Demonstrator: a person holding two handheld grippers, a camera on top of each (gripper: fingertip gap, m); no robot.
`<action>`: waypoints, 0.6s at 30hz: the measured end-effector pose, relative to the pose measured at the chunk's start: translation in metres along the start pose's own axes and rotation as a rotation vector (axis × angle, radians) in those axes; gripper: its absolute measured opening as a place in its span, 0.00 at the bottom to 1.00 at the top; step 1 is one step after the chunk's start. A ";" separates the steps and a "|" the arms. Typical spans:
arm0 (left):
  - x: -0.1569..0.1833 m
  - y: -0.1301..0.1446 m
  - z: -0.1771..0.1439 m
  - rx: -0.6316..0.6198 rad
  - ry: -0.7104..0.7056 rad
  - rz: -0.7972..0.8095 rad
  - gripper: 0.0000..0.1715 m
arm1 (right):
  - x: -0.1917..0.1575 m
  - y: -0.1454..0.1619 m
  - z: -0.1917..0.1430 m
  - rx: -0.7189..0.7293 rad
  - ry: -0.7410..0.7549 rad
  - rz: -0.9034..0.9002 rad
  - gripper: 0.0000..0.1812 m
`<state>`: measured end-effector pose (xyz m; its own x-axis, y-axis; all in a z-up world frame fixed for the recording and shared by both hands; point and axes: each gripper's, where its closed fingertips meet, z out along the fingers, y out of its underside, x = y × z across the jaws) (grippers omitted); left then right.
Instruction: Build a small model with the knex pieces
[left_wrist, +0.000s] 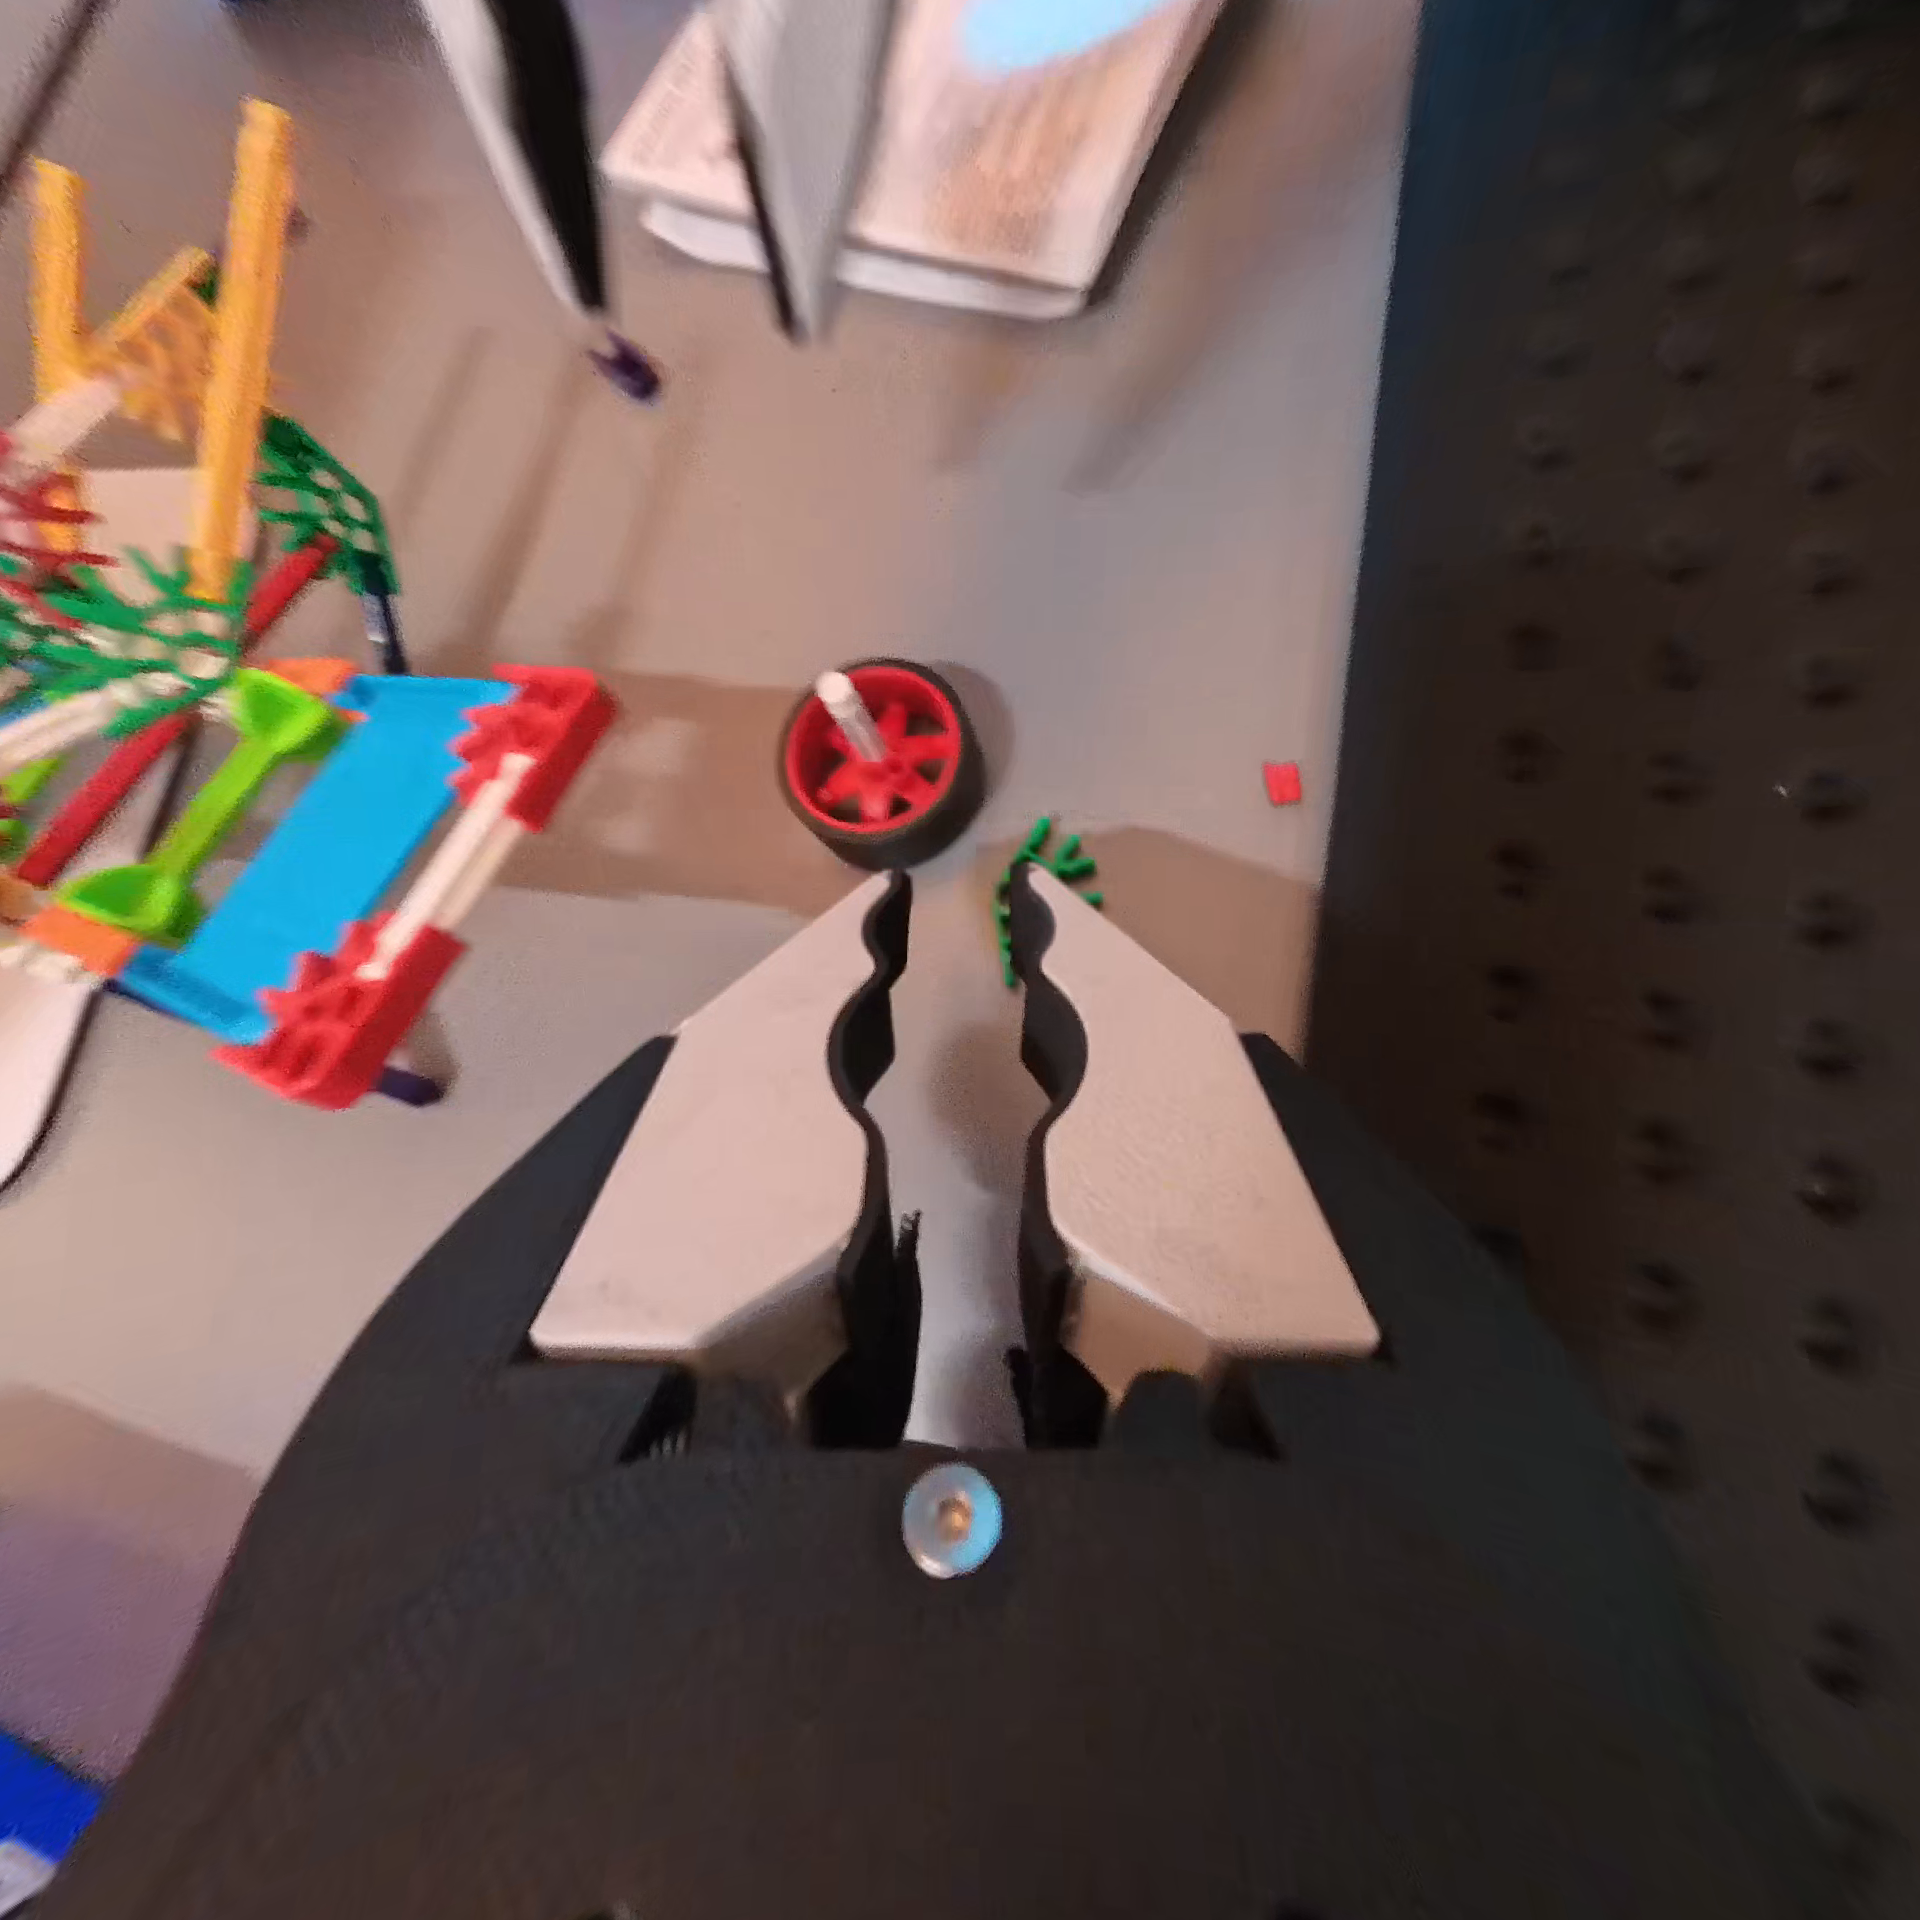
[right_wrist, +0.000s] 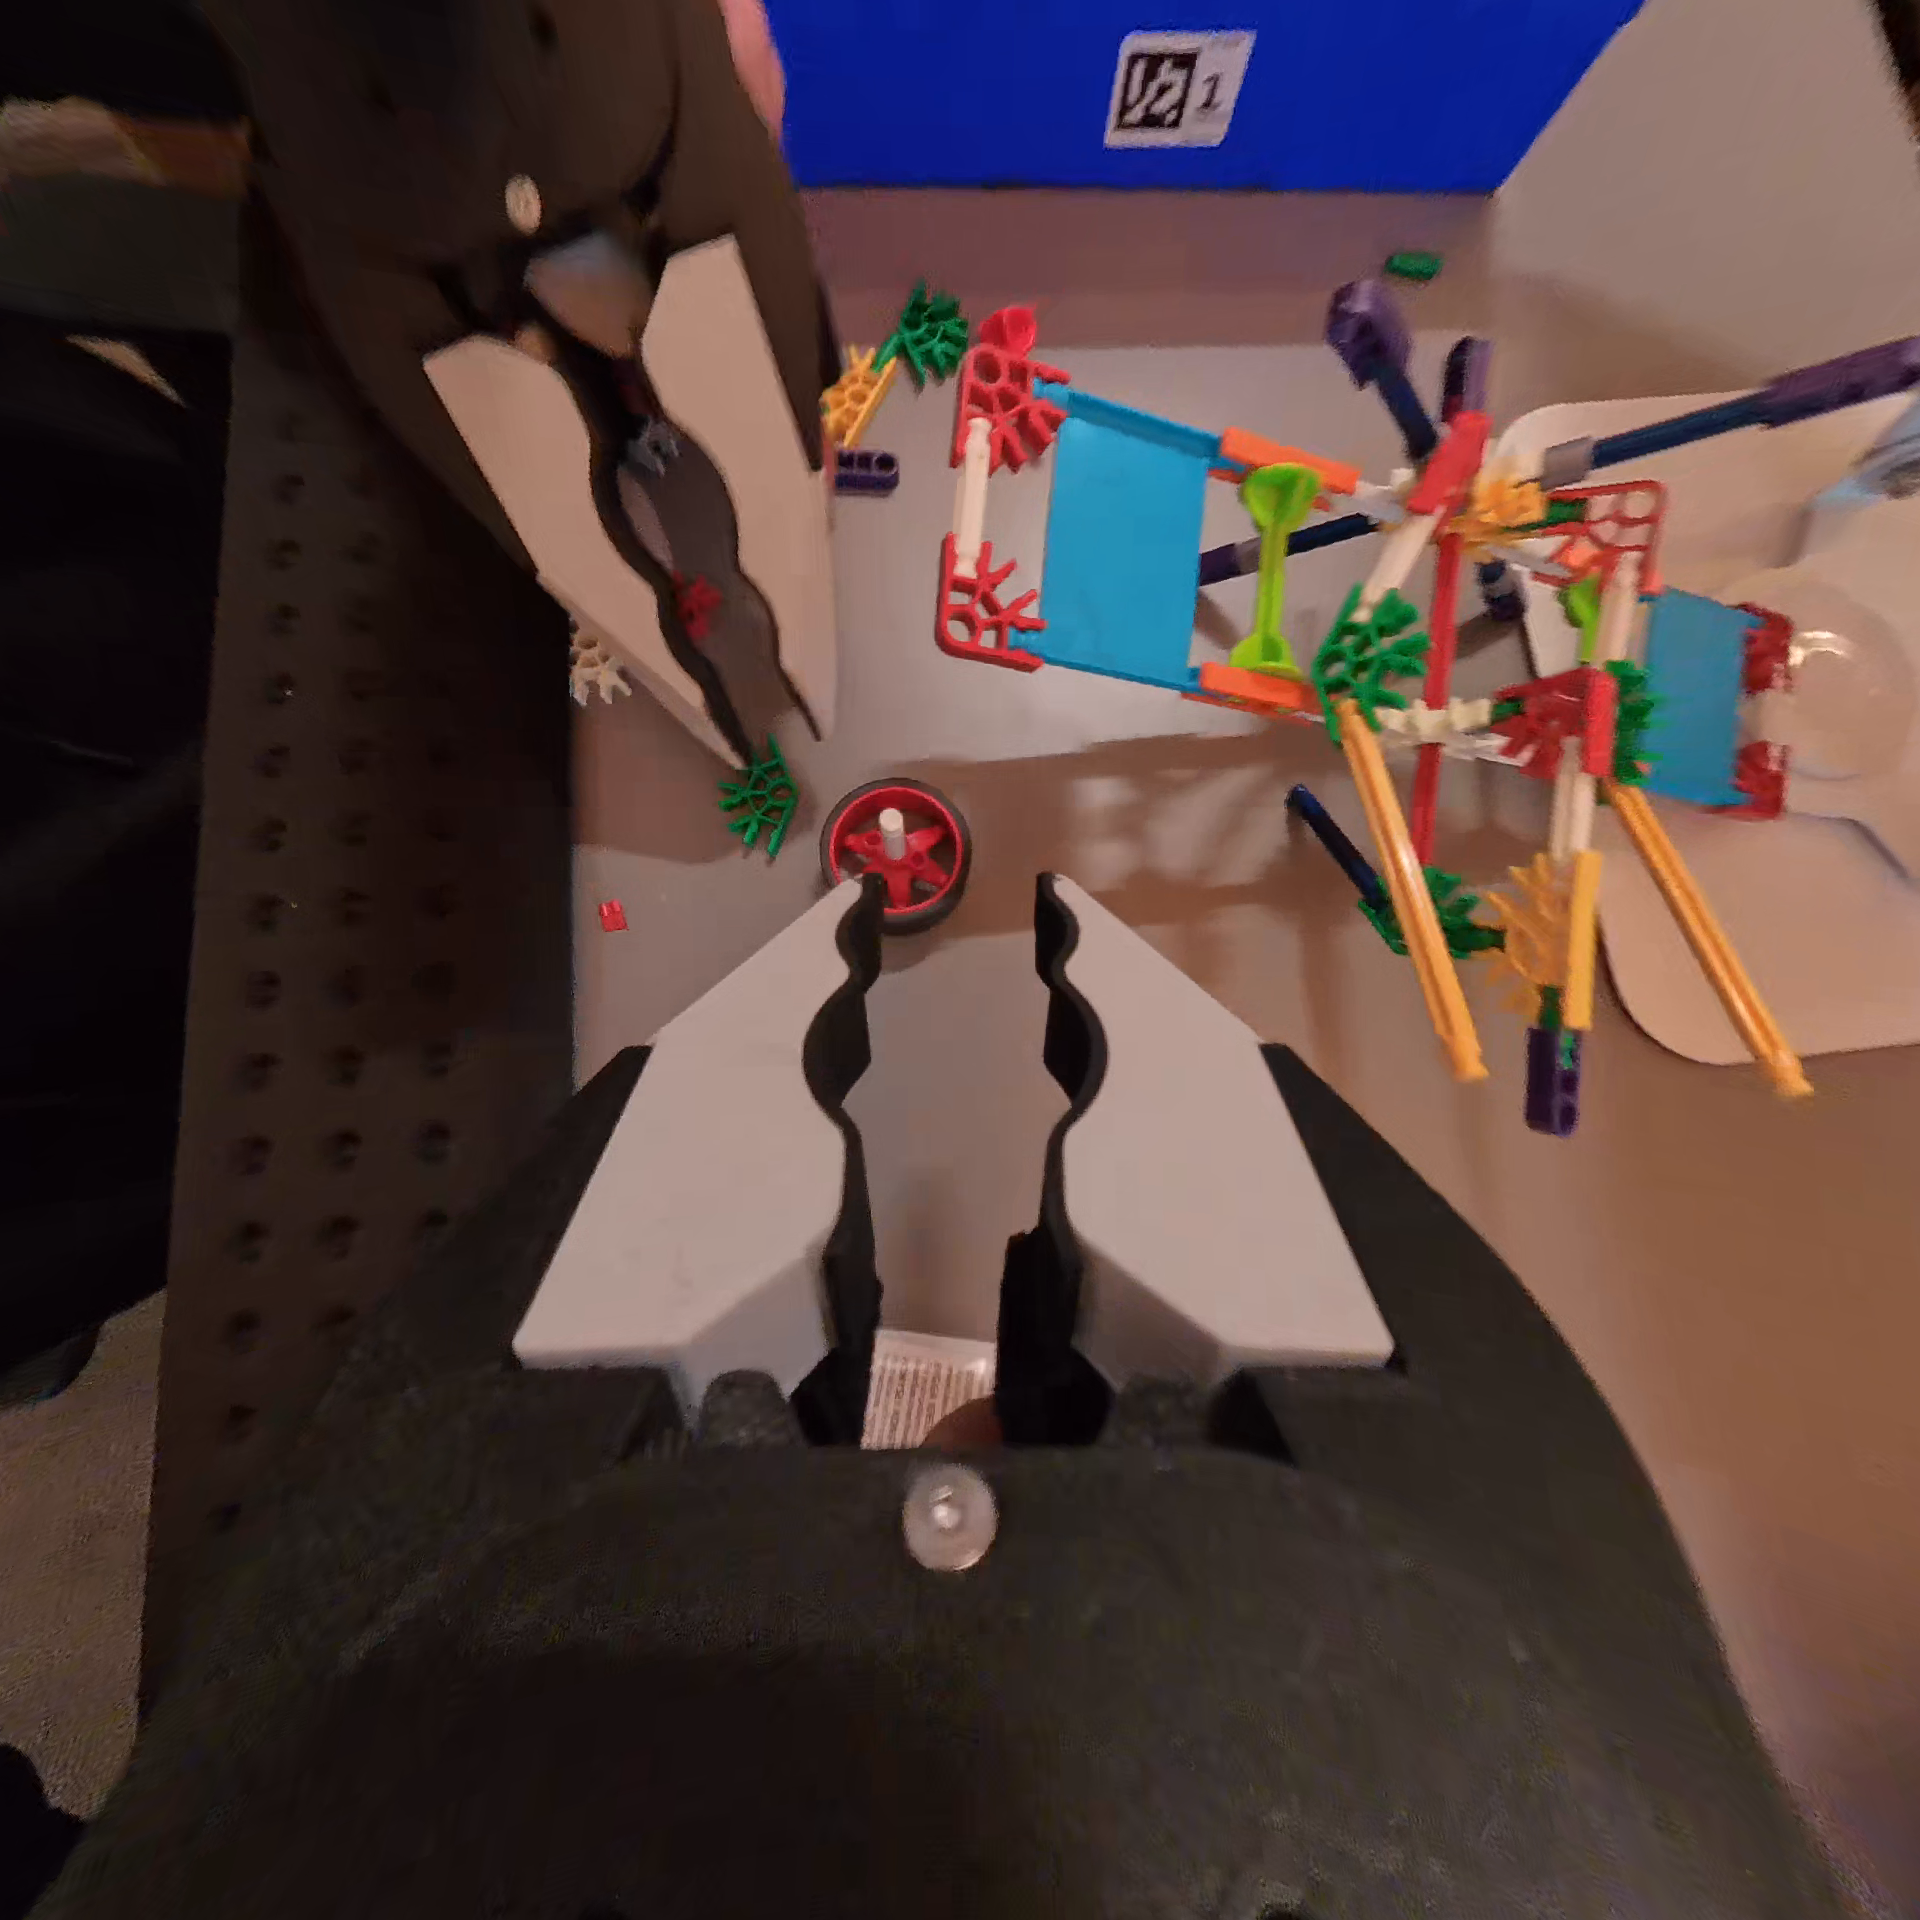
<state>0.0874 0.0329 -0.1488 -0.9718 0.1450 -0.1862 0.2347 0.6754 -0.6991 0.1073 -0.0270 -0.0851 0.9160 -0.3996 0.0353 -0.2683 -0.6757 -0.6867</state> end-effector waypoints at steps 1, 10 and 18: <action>0.006 0.004 0.003 -0.022 0.018 0.013 0.10 | 0.002 -0.001 -0.006 0.025 0.009 0.013 0.15; 0.013 0.008 0.017 -0.046 0.038 0.035 0.06 | 0.044 -0.001 -0.066 0.246 0.243 0.169 0.10; 0.014 0.005 0.019 -0.032 0.018 0.079 0.00 | 0.073 0.006 -0.098 0.382 0.377 0.265 0.08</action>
<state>0.0752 0.0242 -0.1679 -0.9506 0.2112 -0.2275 0.3100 0.6844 -0.6600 0.1431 -0.1213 -0.0158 0.6449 -0.7635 0.0347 -0.2829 -0.2807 -0.9172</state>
